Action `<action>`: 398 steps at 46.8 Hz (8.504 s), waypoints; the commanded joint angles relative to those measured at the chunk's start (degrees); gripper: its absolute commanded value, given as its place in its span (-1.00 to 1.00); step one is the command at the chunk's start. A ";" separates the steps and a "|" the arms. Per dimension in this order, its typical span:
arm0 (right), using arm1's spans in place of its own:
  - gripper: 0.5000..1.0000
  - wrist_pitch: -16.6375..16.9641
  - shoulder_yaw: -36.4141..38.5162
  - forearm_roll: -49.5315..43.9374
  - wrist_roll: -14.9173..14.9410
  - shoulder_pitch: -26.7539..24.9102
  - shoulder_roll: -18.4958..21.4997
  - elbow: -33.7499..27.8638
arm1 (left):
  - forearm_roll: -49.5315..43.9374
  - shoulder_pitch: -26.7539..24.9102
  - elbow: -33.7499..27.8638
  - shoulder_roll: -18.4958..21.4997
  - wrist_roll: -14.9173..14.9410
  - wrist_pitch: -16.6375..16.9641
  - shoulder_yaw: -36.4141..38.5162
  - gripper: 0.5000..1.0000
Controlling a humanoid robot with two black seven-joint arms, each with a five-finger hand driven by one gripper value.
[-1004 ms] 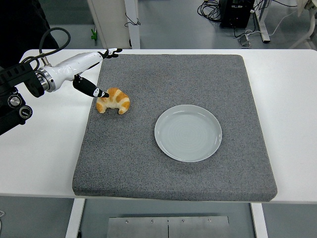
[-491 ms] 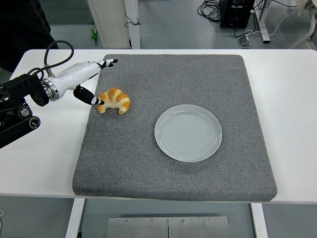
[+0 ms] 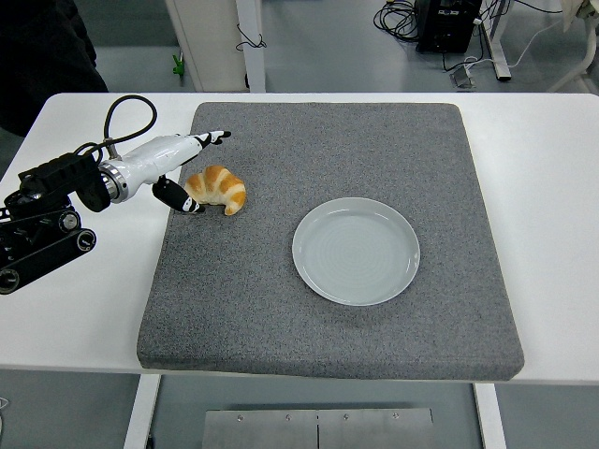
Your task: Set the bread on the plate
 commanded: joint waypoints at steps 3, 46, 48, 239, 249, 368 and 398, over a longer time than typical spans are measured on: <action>1.00 0.00 0.00 0.00 0.00 0.03 0.00 0.00 | -0.05 0.05 2.13 -1.70 -0.02 0.00 -0.01 0.85; 1.00 0.00 0.00 0.00 0.00 0.04 0.00 0.00 | -1.11 0.41 7.06 -6.97 -0.46 -0.43 0.26 -0.05; 1.00 0.00 0.00 0.00 0.00 -0.05 0.00 0.00 | -1.11 0.41 7.06 -6.97 -0.55 -0.43 0.26 -0.08; 1.00 0.00 0.00 0.00 0.00 -0.05 0.00 0.00 | 4.60 -9.53 0.55 -27.45 -0.20 6.33 10.54 -0.29; 1.00 0.00 0.00 0.00 0.00 -0.05 0.00 0.00 | 4.60 -9.53 0.55 -26.84 -0.20 9.05 13.70 -0.24; 1.00 0.00 0.00 0.00 0.00 0.04 0.00 0.00 | -35.46 -4.87 0.11 -17.70 -10.21 -0.88 -2.73 0.85; 1.00 0.00 0.00 0.00 0.00 -0.05 0.00 0.00 | -59.02 0.14 17.86 -22.09 -10.57 -0.96 -15.65 0.86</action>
